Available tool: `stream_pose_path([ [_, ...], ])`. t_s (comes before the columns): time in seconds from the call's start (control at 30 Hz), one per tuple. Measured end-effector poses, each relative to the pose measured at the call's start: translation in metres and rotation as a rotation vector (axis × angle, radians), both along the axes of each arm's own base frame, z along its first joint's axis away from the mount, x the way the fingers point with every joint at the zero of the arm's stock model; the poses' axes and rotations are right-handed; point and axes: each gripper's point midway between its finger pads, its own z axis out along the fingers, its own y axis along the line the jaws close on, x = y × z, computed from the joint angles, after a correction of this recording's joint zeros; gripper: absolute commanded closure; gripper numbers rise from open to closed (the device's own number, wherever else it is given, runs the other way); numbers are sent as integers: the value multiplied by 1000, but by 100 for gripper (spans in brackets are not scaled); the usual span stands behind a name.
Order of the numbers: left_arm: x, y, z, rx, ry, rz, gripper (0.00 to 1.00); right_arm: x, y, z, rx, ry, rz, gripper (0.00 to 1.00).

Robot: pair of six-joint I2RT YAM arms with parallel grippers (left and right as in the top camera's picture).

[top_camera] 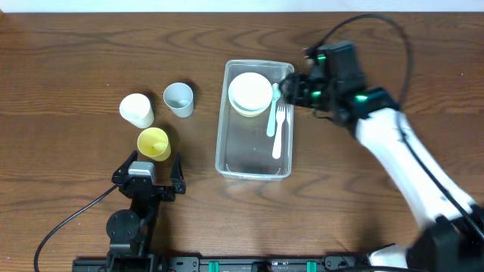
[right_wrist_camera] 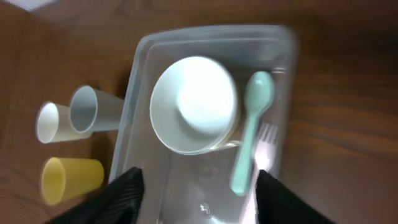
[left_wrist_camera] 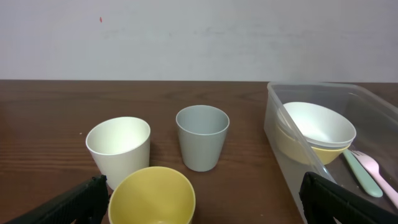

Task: Pack container
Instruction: 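Withdraw the right gripper to the right side of the table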

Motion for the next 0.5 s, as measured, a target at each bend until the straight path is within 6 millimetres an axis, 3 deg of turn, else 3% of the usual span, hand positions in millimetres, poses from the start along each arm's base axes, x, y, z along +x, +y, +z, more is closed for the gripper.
stream_pose_path([
  [0.1,0,0,0,0,0,0,2,-7,-45,24,-1,-1,-119,17],
  [0.2,0,0,0,0,0,0,2,-13,-100,35,-30,19,-280,1],
  [0.4,0,0,0,0,0,0,2,-41,-184,5,-144,201,-572,1],
  [0.5,0,0,0,0,0,0,2,-50,-206,-1,-189,239,-651,1],
])
